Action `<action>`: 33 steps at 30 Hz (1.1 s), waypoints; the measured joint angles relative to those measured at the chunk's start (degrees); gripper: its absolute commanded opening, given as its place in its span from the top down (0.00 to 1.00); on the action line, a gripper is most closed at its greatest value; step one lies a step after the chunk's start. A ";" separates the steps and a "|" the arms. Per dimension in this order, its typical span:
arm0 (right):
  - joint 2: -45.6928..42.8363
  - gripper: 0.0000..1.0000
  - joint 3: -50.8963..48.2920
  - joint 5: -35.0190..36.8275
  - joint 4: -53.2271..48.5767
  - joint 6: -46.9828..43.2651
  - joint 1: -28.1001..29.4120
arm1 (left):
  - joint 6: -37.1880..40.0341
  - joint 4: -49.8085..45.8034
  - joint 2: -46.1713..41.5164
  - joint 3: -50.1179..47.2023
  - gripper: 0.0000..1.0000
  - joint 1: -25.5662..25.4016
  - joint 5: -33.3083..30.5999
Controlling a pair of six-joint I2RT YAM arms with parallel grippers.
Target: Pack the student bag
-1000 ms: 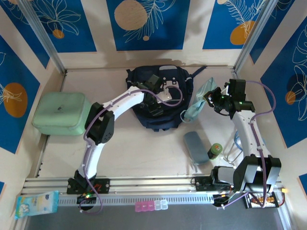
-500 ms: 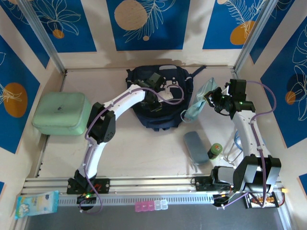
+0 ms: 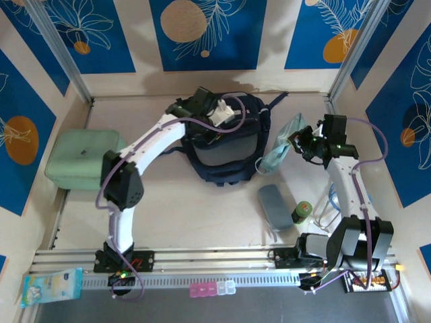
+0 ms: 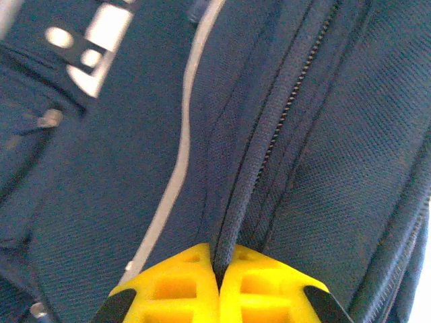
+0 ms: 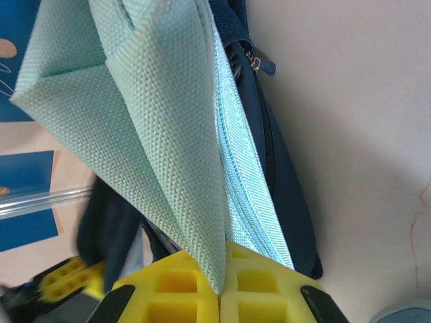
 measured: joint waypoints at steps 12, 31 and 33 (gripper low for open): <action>6.23 1.00 0.48 -7.48 7.13 1.14 4.31 | -19.17 -1.09 -5.95 1.38 1.00 -0.09 -2.99; 11.41 1.00 1.68 -11.61 20.94 13.66 13.49 | -30.42 -0.02 5.31 15.69 1.00 -1.25 -9.09; 16.35 1.00 3.26 -11.98 21.09 15.69 15.61 | -30.77 -0.02 5.33 15.72 1.00 -1.22 -8.44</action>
